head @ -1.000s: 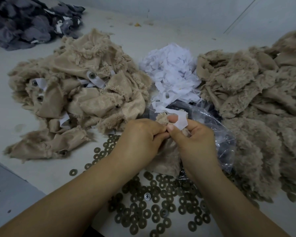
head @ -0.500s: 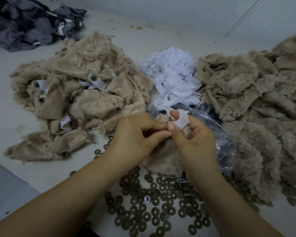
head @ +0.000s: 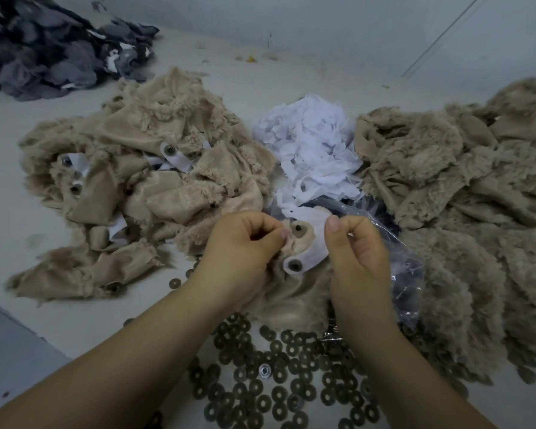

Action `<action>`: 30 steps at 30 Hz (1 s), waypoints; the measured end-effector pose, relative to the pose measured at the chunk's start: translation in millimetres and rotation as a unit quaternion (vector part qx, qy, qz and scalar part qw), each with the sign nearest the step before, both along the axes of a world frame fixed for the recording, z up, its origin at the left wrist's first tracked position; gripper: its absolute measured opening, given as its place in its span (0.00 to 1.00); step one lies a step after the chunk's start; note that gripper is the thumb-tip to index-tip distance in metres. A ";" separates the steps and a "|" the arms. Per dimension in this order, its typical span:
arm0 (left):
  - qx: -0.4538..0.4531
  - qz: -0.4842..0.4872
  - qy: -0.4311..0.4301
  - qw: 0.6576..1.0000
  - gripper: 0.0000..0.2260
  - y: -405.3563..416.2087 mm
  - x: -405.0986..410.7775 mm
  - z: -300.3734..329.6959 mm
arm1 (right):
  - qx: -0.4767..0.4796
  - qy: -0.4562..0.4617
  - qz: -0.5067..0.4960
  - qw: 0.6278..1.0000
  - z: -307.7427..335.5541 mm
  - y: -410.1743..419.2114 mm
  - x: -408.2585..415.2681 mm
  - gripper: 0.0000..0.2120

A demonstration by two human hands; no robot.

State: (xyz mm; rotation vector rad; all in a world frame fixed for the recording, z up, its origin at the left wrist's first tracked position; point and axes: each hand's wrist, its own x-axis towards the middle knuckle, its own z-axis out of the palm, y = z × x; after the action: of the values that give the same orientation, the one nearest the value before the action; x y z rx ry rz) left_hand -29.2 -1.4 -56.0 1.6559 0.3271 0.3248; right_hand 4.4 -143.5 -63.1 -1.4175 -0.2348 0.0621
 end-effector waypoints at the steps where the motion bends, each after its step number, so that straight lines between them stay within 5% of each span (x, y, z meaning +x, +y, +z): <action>1: 0.012 0.004 -0.010 1.000 0.11 -0.5 -0.9 -1.9 | -0.018 0.012 -0.004 1.000 -0.5 0.6 0.9 0.14; 4: 0.060 0.030 -0.044 0.997 0.12 -1.5 -2.7 -3.8 | -0.016 0.105 0.000 0.994 -1.4 3.6 4.8 0.13; 9: 0.201 -0.005 -0.108 0.974 0.06 -4.7 -3.6 -1.8 | 0.149 0.279 0.118 0.941 6.8 0.9 14.4 0.24; 14: 0.197 -0.043 -0.105 0.974 0.04 -6.2 -3.4 -3.0 | 0.130 0.274 0.126 0.945 0.1 -1.2 15.7 0.19; 21: 0.054 -0.009 -0.092 0.994 0.12 -10.6 0.0 6.2 | 0.083 0.191 0.069 0.976 4.7 -1.1 11.8 0.13; 25: 0.144 0.005 -0.079 0.986 0.12 -13.1 -2.1 4.3 | 0.123 0.189 0.079 0.971 7.9 -0.9 8.8 0.14; 30: 0.145 0.021 -0.087 0.985 0.14 -11.0 -7.4 2.5 | 0.187 0.222 0.101 0.952 8.2 -1.8 11.2 0.15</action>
State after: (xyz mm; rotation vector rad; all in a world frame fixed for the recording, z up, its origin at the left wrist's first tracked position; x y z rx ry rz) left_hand -36.6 -12.5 -53.5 1.8922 0.1892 0.5663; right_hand 15.6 -145.4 -54.9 -0.9664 -0.0133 0.4768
